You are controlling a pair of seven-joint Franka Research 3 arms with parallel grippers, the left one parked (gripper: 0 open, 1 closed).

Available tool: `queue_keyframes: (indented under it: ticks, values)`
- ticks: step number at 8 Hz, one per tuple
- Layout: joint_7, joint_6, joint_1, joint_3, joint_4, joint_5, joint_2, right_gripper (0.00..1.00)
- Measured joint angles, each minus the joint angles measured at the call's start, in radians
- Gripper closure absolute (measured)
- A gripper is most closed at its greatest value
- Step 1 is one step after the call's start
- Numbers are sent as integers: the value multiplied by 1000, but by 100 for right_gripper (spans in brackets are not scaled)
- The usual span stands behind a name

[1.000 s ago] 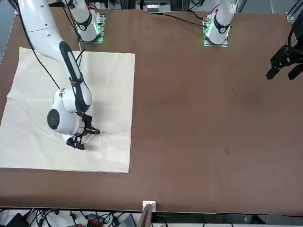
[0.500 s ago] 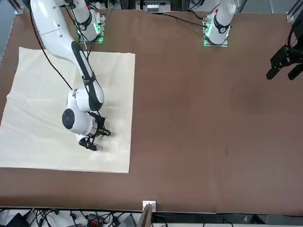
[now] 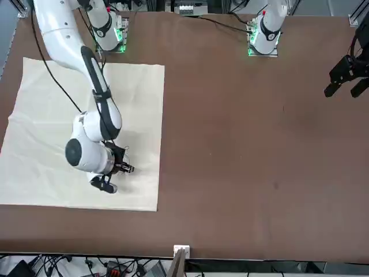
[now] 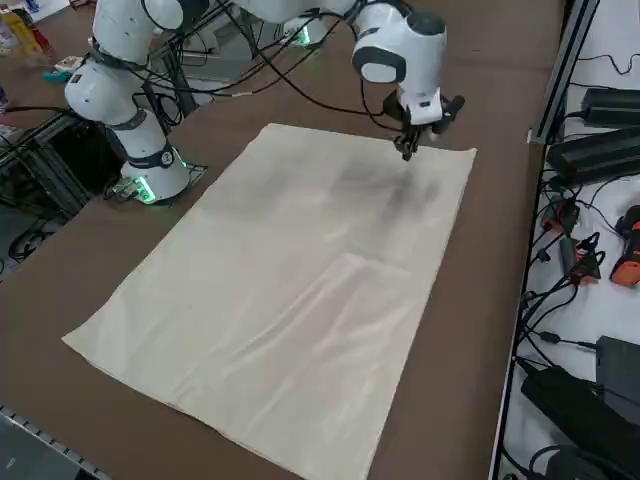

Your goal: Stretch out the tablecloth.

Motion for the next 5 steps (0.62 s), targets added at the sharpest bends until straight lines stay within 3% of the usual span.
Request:
queue_keyframes:
  ticks: [4,5]
  values:
    - [-47,-59,-56,-19,76,-142,-94,4]
    - [-83,-87,-72,-23,78,-153,-134,0]
